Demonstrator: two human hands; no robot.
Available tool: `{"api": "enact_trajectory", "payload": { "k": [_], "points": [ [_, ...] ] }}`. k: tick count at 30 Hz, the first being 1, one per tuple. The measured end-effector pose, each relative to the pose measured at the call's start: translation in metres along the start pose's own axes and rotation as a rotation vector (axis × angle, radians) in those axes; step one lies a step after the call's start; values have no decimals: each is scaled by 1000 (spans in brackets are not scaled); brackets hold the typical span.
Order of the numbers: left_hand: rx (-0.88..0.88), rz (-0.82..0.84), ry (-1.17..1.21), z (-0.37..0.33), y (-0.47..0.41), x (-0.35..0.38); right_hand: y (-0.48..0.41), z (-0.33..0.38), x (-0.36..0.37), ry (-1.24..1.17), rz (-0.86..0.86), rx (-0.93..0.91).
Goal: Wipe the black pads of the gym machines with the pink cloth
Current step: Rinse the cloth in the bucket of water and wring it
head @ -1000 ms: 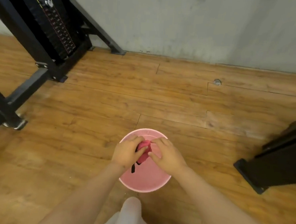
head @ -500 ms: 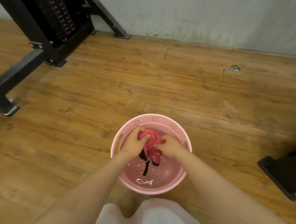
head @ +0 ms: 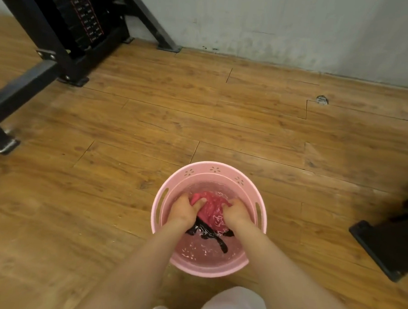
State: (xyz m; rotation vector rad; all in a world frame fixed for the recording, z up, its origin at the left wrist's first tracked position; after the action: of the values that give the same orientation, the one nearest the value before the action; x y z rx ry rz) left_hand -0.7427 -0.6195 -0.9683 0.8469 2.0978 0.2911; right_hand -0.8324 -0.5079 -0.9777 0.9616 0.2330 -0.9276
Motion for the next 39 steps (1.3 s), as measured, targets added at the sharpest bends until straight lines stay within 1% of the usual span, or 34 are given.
{"api": "enact_trajectory", "payload": {
  "k": [3,5,9,11,13,15,17,19,21,23,26,29,32,34,36,39],
  "points": [
    [-10,21,43,4,0,6,1,-3,0,-56,-45,14],
    [-22,10,58,5,0,6,2,-2,0,-58,-45,7],
    [-56,-89,-32,7,-1,2,0,-2,0,-97,-53,70],
    [-72,-110,-67,7,-1,2,0,-3,3,-168,-58,132],
    [-92,-105,-8,4,0,4,1,-2,9,-274,-37,138],
    [-43,-114,109,0,-1,8,5,3,14,-375,27,66],
    [16,-153,180,-6,1,7,10,11,16,-373,87,-37],
    [33,-222,217,-6,0,4,13,16,16,-350,66,-129],
    [23,-246,254,-5,-1,2,17,20,15,-398,18,-197],
    [9,-186,304,-7,0,6,22,25,15,-446,-1,-250],
    [-12,-89,420,-14,6,15,25,30,19,-424,-31,-292],
    [51,-105,449,-21,9,15,18,31,21,-321,-68,-325],
    [91,-113,468,-25,12,14,12,26,21,-218,-110,-274],
    [109,-101,468,-26,14,13,9,21,18,-190,-139,-231],
    [119,-100,442,-24,13,13,5,13,13,-202,-174,-150],
    [84,-119,319,-13,11,16,0,3,8,-265,-199,-18]
  ]
}}
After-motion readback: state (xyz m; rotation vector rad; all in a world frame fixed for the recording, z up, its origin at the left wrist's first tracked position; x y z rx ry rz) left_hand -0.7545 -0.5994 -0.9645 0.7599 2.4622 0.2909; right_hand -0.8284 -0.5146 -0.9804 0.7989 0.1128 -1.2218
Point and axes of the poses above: each hand's wrist, its own y-axis away from the middle knuckle, its own x-axis out of the palm, z = x × y, the point moved 4 cm from there along -y, towards the middle knuckle, and after that the axes turned 9 degrees about -z, right-handed, at the moved point
